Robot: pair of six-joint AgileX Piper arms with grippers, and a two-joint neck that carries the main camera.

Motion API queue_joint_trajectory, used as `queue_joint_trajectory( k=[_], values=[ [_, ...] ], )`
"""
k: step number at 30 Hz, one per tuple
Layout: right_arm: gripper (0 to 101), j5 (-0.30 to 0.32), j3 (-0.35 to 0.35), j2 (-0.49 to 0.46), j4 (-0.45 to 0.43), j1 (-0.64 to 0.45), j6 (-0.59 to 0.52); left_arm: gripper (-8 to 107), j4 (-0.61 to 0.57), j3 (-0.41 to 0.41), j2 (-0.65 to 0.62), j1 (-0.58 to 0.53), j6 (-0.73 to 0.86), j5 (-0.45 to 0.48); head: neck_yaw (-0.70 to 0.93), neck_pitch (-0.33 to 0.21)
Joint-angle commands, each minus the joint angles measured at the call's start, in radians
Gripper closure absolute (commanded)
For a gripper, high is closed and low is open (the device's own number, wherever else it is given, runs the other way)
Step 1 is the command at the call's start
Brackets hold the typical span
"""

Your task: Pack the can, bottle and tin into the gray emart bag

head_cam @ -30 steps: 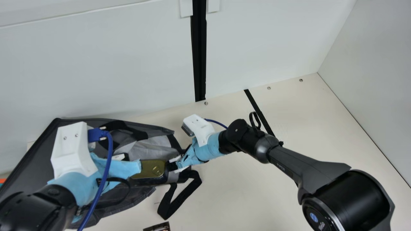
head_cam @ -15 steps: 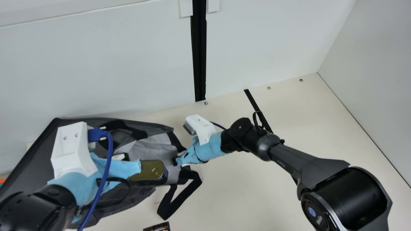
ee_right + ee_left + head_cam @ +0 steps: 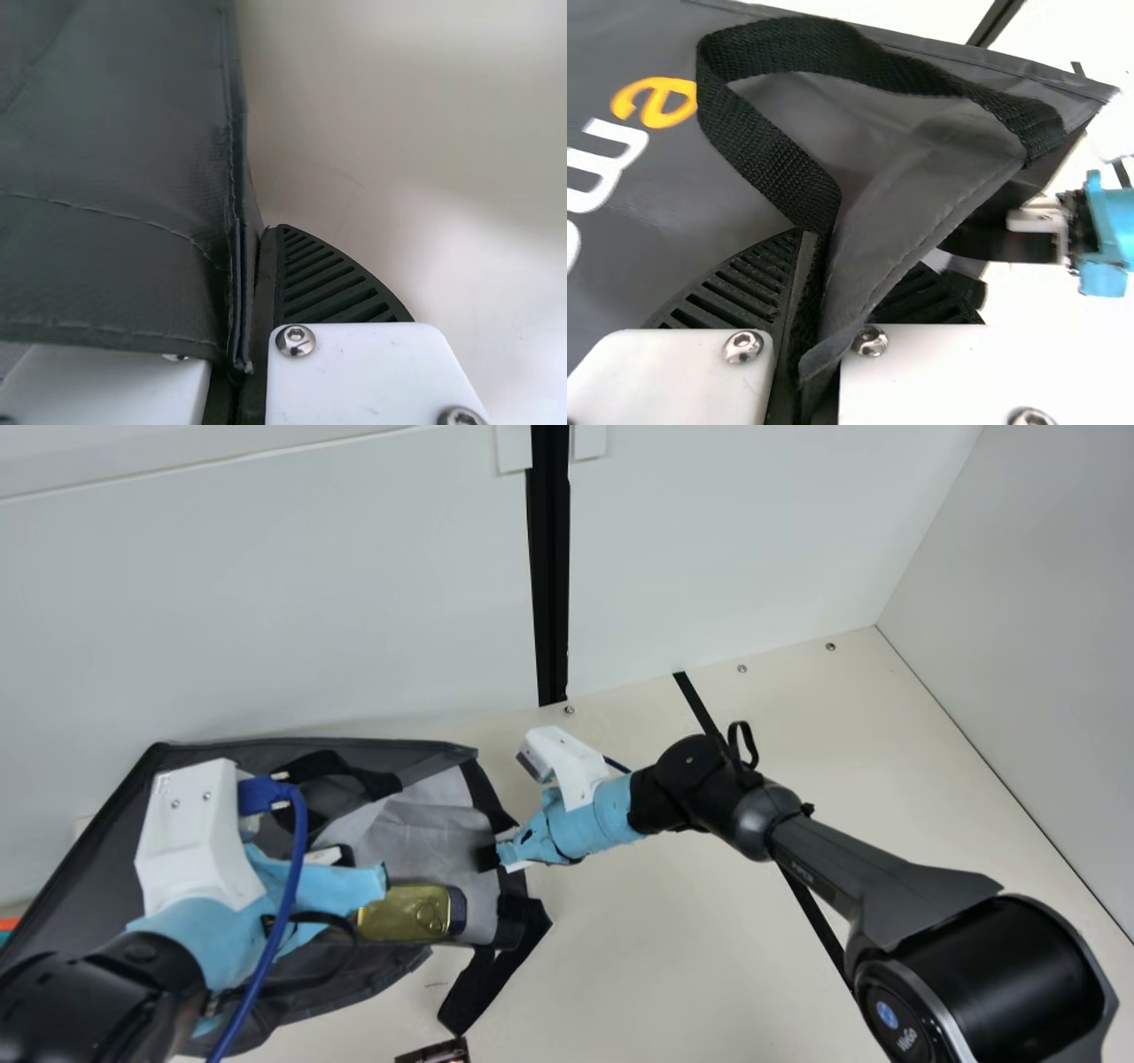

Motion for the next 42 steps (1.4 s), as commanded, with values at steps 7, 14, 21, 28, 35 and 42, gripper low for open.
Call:
queue_joint_trajectory(
  k=[7,14,21,28,35,42],
  values=[
    [101,0.061,0.014,-0.050,0.018,-0.036,-0.017,89,-0.029,-0.041,0.023,0.030,0.037,-0.050,-0.001,-0.023],
    [101,0.116,0.033,-0.111,0.048,-0.078,-0.013,89,-0.068,-0.077,0.035,0.060,0.091,-0.091,-0.001,-0.023],
    [101,0.179,0.050,-0.183,0.087,-0.131,0.014,89,-0.123,-0.112,0.043,0.089,0.166,-0.126,-0.001,-0.023],
    [101,0.259,0.060,-0.259,0.128,-0.196,0.056,89,-0.184,-0.154,0.049,0.116,0.253,-0.147,-0.001,-0.023],
    [101,0.333,0.066,-0.339,0.162,-0.257,0.100,89,-0.237,-0.194,0.045,0.135,0.331,-0.153,-0.001,-0.023],
    [101,0.346,0.081,-0.414,0.193,-0.271,0.142,89,-0.279,-0.223,0.026,0.148,0.388,-0.148,-0.001,-0.023]
  ],
)
